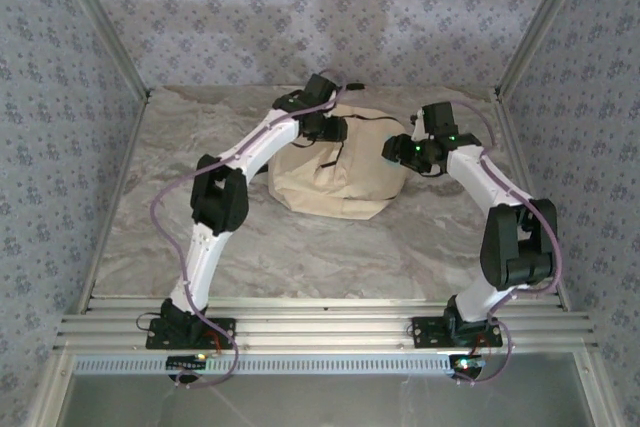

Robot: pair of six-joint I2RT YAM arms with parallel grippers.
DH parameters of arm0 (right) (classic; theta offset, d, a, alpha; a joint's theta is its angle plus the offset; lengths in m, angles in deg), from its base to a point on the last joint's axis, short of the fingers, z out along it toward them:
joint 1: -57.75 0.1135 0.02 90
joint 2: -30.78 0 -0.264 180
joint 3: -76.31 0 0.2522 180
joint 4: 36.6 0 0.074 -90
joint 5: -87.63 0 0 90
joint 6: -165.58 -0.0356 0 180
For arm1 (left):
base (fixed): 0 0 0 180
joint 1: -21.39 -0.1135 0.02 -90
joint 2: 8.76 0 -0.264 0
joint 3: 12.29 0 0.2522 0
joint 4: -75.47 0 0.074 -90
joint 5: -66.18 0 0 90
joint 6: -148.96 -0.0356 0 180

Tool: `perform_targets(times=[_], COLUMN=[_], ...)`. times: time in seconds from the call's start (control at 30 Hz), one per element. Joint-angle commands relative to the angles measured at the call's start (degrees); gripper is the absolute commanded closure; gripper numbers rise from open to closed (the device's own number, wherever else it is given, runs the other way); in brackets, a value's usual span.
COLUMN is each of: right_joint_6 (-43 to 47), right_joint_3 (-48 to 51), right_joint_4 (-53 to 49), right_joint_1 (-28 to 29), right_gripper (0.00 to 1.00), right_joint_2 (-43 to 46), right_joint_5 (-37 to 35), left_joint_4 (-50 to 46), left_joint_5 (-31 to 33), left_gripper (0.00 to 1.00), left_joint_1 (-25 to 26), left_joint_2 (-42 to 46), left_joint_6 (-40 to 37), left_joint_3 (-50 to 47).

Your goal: Pack the student bag

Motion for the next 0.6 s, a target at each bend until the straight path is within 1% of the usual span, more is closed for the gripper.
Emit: perform_targets(times=[0.0,0.2,0.37,0.43,0.5,0.53,0.57], right_joint_6=[1.0,0.8,0.8,0.8,0.8,0.8,0.7], right_joint_3=[-0.1,0.4,0.4,0.4,0.4,0.4,0.3], right_joint_4=[1.6,2.0,2.0,2.0,2.0,2.0,2.0], right_joint_1=[-0.7,-0.6,-0.7,-0.7,-0.7,-0.7,-0.7], right_gripper=[0.46,0.47,0.47,0.47,0.47,0.47,0.47], right_joint_2=[-0.8,-0.7,-0.2,-0.2,-0.1,-0.1,0.0], right_joint_5=[2.1,2.7,2.4,2.3,2.4,2.4,2.4], left_joint_4=[-9.1,-14.0,-18.0,-18.6,-18.8,-18.7,-18.5], left_joint_5=[8.3,11.3,11.1,12.5,13.7,14.2,14.8], left_gripper=[0.47,0.47,0.47,0.48,0.54,0.62,0.74], left_joint_1=[2.2,4.2,5.0,4.9,4.9,5.0,4.9], left_joint_2=[-1.4,-5.2,-9.7,-10.8,-11.3,-11.5,-11.6], left_joint_6=[-5.1,-7.0,-7.4,-7.5,-8.2,-8.5,-8.8], left_joint_3=[5.0,11.3,17.2,18.3,18.9,19.3,19.3])
